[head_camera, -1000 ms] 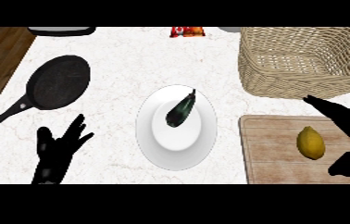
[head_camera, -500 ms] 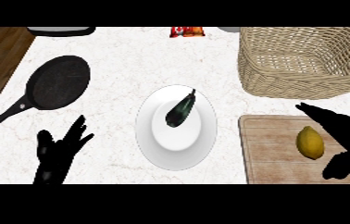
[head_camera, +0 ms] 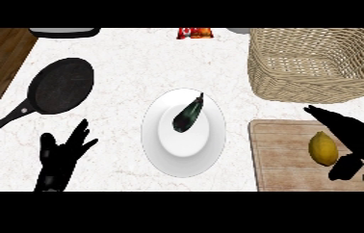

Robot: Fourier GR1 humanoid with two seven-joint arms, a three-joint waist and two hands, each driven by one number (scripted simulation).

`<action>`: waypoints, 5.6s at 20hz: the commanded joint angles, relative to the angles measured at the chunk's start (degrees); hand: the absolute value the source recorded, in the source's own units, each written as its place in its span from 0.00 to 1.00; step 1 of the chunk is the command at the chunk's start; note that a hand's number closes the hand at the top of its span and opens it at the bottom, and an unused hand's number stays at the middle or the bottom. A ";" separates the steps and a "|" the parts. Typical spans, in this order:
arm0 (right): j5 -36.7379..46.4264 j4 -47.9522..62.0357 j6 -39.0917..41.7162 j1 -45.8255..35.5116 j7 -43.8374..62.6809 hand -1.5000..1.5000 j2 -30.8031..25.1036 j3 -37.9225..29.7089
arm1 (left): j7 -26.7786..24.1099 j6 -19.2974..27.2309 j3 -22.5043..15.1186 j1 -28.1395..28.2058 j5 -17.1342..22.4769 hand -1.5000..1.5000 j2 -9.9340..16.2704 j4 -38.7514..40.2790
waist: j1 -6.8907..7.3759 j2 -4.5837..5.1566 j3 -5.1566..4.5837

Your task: Pick the lemon from the cutting board and place it in the basket

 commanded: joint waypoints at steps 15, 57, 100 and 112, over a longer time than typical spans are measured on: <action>15.68 -6.32 -4.86 -3.01 15.63 1.00 18.74 14.01 | 2.86 0.49 -0.64 1.01 -2.48 0.50 -2.78 1.21 | 0.00 0.24 -0.69; -9.39 -17.56 -16.23 -46.07 55.30 1.00 15.67 -14.54 | 4.22 -3.55 2.14 1.28 -1.58 0.50 -1.57 -0.49 | 0.31 0.58 -0.54; -15.89 32.91 -35.01 -41.31 10.50 0.00 -0.06 -25.85 | 2.98 -4.72 5.21 -0.84 -3.95 0.50 -2.75 2.64 | 0.34 0.65 -0.53; -25.25 26.75 -29.96 -32.98 14.99 0.00 -9.76 -35.63 | 3.89 -4.92 5.36 0.81 -3.29 0.50 -4.06 1.19 | -1.12 0.24 -0.58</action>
